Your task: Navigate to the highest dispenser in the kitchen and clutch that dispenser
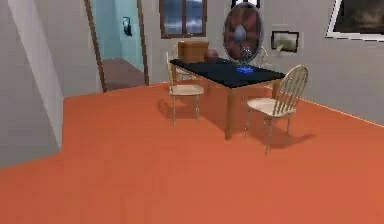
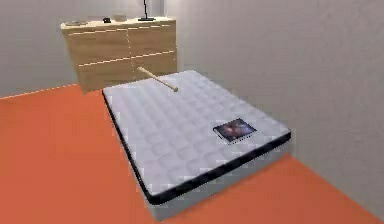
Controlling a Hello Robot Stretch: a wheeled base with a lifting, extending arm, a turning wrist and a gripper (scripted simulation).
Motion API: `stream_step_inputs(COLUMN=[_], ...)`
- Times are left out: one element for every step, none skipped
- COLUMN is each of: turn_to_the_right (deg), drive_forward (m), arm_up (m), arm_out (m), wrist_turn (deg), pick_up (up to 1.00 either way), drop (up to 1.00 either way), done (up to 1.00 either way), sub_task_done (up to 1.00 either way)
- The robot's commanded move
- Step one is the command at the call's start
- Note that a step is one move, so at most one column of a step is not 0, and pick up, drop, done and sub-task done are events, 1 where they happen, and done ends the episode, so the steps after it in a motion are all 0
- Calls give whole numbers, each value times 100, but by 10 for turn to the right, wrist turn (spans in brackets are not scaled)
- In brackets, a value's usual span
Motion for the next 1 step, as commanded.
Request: stream_step_inputs(turn_to_the_right=[-180], drive_forward=[0], arm_up=[0], arm_out=[0], wrist_turn=[0], pick_up=[0], drop=[0], done=[0], sub_task_done=[0])
